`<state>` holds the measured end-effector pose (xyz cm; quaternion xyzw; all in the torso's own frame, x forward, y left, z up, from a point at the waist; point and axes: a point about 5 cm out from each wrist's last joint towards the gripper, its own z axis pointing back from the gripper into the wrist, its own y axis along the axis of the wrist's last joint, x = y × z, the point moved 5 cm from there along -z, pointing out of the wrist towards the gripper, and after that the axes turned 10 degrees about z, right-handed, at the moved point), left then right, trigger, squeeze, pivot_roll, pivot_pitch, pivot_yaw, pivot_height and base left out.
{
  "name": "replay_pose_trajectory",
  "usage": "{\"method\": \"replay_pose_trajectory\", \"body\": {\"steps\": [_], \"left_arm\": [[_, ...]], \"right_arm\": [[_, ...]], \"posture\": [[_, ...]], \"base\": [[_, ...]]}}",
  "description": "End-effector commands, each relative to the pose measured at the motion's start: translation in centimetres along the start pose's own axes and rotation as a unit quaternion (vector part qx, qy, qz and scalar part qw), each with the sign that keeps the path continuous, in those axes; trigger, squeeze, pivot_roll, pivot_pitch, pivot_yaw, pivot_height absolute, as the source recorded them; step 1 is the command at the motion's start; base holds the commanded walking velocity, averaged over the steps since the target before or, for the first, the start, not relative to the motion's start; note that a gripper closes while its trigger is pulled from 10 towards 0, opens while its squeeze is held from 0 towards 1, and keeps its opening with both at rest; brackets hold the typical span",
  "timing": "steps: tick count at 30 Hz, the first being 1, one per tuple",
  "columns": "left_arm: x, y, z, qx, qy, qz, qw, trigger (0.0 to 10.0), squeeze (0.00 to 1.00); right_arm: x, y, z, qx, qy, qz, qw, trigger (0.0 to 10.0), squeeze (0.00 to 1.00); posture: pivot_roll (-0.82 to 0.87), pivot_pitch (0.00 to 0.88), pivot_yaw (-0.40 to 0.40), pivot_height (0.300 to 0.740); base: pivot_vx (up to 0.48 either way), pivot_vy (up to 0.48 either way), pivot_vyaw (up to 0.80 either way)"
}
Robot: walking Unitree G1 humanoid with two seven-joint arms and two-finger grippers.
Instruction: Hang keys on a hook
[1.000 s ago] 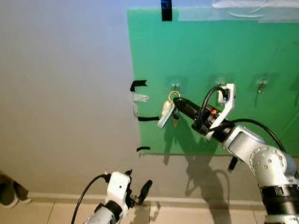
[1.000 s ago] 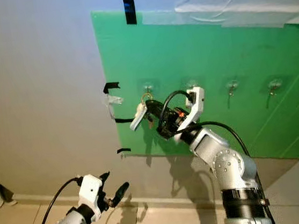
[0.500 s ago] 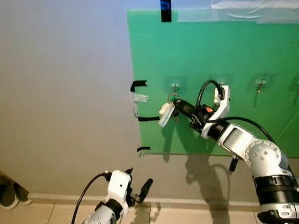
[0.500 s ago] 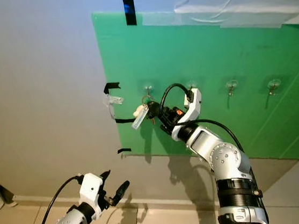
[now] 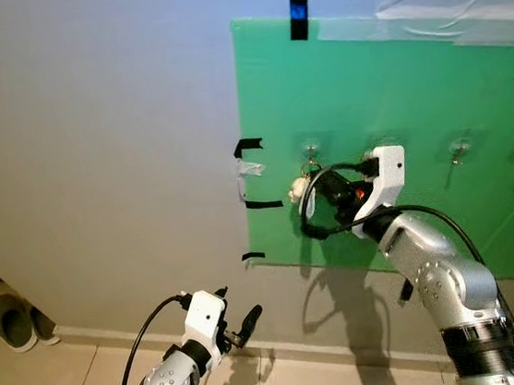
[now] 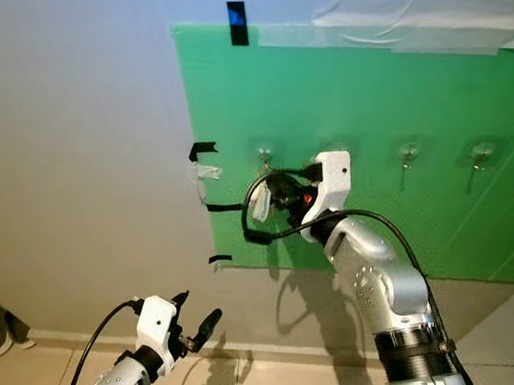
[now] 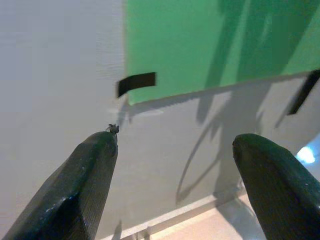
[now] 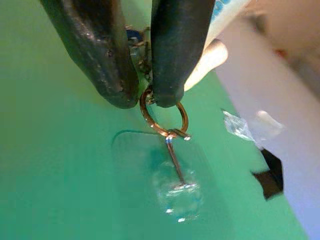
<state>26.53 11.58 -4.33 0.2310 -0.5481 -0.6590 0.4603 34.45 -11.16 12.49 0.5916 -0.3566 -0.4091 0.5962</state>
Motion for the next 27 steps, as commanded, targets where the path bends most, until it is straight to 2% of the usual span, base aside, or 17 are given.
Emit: {"method": "replay_pose_trajectory", "body": {"steps": [1,2,8,13,14,19,20,22,23,24,25,26,27], "left_arm": [[-0.4,0.1,-0.1,0.002,0.013,0.017,1.000,10.0,0.00],[-0.6,0.3,-0.2,0.006,0.017,0.024,1.000,10.0,0.00],[-0.5,0.5,-0.4,0.004,0.012,0.019,1.000,10.0,0.00],[-0.5,0.5,-0.4,0.002,0.010,0.018,1.000,10.0,0.00],[-0.5,0.6,-0.5,0.001,0.008,0.014,1.000,10.0,0.00],[-0.5,0.6,-0.5,0.001,0.009,0.011,1.000,10.0,0.00],[-0.6,0.6,-0.5,0.001,0.013,0.009,1.000,10.0,0.00],[-1.6,0.2,-0.2,0.001,0.061,0.034,0.998,10.0,0.00],[-1.8,0.1,-0.2,0.002,0.072,0.046,0.996,10.0,0.00],[-1.8,0.1,-0.2,0.002,0.072,0.046,0.996,10.0,0.00],[-1.6,2.8,-1.1,0.058,0.061,0.041,0.996,10.0,0.00],[-1.4,5.0,-1.7,0.100,0.045,0.030,0.993,10.0,0.00],[-1.0,9.0,-2.1,0.154,0.031,0.001,0.988,10.0,0.00]], "right_arm": [[3.1,-0.1,1.0,-0.003,-0.081,0.057,0.995,10.0,1.00],[3.2,0.1,1.3,0.007,-0.088,0.070,0.994,10.0,1.00],[3.2,-0.6,2.3,0.010,-0.108,0.072,0.992,10.0,1.00],[3.7,-0.8,2.6,0.013,-0.129,0.086,0.988,10.0,1.00],[3.8,-0.8,2.6,0.013,-0.134,0.101,0.986,10.0,1.00],[3.6,-0.6,2.6,0.022,-0.132,0.122,0.983,10.0,1.00],[3.6,-0.5,2.9,0.023,-0.132,0.138,0.981,10.0,1.00],[3.3,-0.9,3.8,0.020,-0.127,0.167,0.978,10.0,1.00],[3.0,-1.7,4.9,0.011,-0.122,0.176,0.977,10.0,1.00],[3.0,-1.7,4.9,0.011,-0.122,0.176,0.977,10.0,1.00],[2.7,-3.2,6.8,-0.009,-0.122,0.180,0.976,10.0,1.00],[2.6,-3.7,7.4,-0.017,-0.124,0.179,0.976,10.0,1.00],[2.8,-4.6,8.5,-0.029,-0.134,0.185,0.973,10.0,1.00]], "posture": [[-0.03,0.000,0.012,0.740],[-0.03,0.000,0.015,0.740],[-0.04,0.000,0.026,0.740],[-0.05,0.000,0.030,0.740],[-0.04,0.000,0.032,0.740],[-0.04,0.000,0.028,0.740],[-0.04,0.000,0.025,0.740],[-0.04,0.000,0.021,0.740],[-0.04,0.000,0.015,0.740],[-0.04,0.000,0.015,0.740],[-0.04,0.000,0.011,0.740],[-0.04,0.000,0.011,0.740],[-0.04,0.000,0.007,0.740]], "base": [[0.000,0.000,0.00],[0.000,0.000,0.00],[0.000,0.000,0.00],[0.000,0.000,0.00],[0.000,0.000,0.00],[0.000,0.000,0.00],[0.000,0.000,0.00],[0.000,0.000,0.00],[0.000,0.000,0.00],[0.000,0.000,0.00],[0.000,0.000,0.00],[0.000,0.000,0.00],[0.000,0.000,0.00]]}}
